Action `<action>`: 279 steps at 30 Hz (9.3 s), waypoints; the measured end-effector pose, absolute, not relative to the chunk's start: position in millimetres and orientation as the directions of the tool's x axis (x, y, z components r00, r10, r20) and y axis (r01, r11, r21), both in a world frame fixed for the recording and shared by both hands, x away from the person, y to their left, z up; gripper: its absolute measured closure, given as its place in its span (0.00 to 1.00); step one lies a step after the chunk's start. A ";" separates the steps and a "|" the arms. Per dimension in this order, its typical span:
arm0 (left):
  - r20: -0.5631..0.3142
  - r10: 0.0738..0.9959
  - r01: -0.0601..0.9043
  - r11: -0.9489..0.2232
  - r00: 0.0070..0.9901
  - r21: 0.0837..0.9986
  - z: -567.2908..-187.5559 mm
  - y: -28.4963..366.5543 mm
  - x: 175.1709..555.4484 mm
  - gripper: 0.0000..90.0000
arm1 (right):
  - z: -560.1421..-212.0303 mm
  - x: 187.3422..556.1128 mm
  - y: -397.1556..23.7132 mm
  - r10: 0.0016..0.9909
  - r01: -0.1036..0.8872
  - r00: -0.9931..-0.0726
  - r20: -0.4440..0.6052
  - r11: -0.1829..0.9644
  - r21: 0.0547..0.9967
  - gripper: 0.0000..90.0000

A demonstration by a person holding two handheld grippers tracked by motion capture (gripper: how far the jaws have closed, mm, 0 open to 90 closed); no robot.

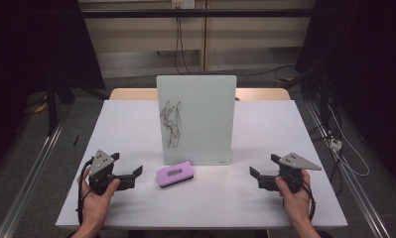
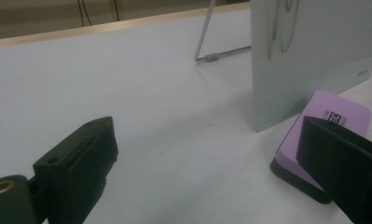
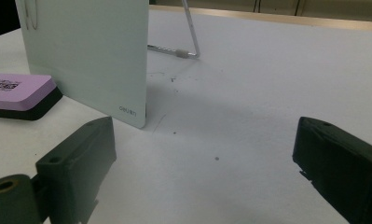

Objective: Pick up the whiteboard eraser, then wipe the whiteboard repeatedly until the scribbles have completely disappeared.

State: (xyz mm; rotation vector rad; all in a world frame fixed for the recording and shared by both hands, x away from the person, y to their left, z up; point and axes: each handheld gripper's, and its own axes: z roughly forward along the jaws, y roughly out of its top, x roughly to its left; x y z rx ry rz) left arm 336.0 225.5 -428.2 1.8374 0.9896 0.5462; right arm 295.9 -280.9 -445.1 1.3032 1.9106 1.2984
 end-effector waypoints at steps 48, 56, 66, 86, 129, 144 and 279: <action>-0.067 0.592 0.382 -0.426 0.803 0.820 -407.3 187.7 352.8 0.09 | -445.3 295.2 -276.9 0.876 0.434 -0.467 0.119 0.110 0.894 0.08; -0.057 0.526 0.361 -0.497 0.849 0.789 -401.9 170.9 357.7 0.08 | -445.8 296.4 -276.5 0.876 0.437 -0.466 0.124 0.107 0.893 0.08; -0.015 0.469 0.328 -0.595 0.883 0.734 -401.6 146.1 361.3 0.11 | -445.4 294.5 -278.0 0.874 0.435 -0.470 0.125 0.106 0.894 0.08; -0.026 0.380 0.308 -0.708 0.925 0.636 -415.0 113.1 377.6 0.23 | -445.6 295.0 -276.1 0.869 0.435 -0.481 0.118 0.120 0.893 0.08; 0.004 0.300 0.256 -0.818 0.954 0.515 -431.0 94.3 383.9 0.45 | -445.7 295.0 -274.3 0.863 0.430 -0.493 0.108 0.133 0.893 0.08; -0.017 0.333 0.282 -0.768 0.943 0.575 -426.1 105.5 383.5 0.45 | -446.1 296.9 -272.8 0.861 0.433 -0.498 0.109 0.137 0.891 0.08; 0.267 0.448 0.027 -0.549 0.853 0.835 -275.2 131.2 446.3 0.46 | -448.3 299.3 -274.3 0.852 0.447 -0.504 0.140 0.118 0.887 0.07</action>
